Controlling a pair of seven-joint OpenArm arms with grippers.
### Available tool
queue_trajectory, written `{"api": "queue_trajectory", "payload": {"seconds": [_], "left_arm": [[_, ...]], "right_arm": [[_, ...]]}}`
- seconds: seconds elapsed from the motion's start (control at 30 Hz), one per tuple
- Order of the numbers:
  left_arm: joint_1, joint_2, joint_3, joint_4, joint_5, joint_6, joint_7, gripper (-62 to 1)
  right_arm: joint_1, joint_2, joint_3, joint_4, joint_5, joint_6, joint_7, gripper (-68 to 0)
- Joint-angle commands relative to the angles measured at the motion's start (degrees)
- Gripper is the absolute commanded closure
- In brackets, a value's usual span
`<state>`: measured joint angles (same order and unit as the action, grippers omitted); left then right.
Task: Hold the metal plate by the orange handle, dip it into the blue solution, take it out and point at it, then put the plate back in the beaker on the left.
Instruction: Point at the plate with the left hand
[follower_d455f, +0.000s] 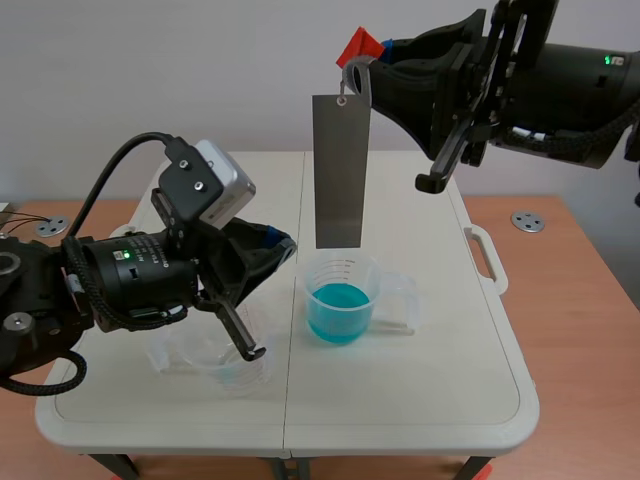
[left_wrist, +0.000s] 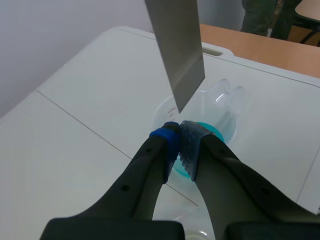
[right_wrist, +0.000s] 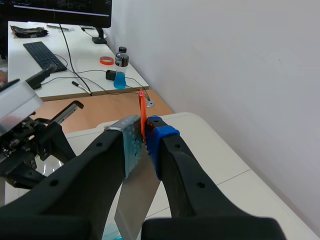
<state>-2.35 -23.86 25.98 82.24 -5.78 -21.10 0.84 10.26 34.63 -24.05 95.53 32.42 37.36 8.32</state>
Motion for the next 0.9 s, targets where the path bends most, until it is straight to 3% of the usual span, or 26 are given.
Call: {"api": "queue_trajectory", "payload": {"seconds": [0.0, 0.6, 0.77, 0.87], "left_arm": [[-1.1, 0.4, 0.2, -0.2, -0.3, 0.1, -0.8, -1.5], [-1.6, -0.4, 1.0, -0.8, -0.6, 0.4, -0.1, -1.5], [1.5, -4.8, -1.4, 1.6, -2.0, 1.0, -1.4, -1.5], [4.5, -9.3, -4.2, 4.8, -4.4, 2.1, -2.0, -1.5]], "right_arm": [[1.0, 0.4, 0.5, 0.3, 0.8, -0.1, 0.8, -1.3], [1.0, 0.1, 0.5, 0.3, 0.8, 0.0, -0.7, -1.3], [1.0, 0.1, 0.5, 0.3, 0.8, 0.0, -0.7, -1.3], [1.0, 0.1, 0.5, 0.3, 0.8, 0.0, -1.0, -1.3]]}}
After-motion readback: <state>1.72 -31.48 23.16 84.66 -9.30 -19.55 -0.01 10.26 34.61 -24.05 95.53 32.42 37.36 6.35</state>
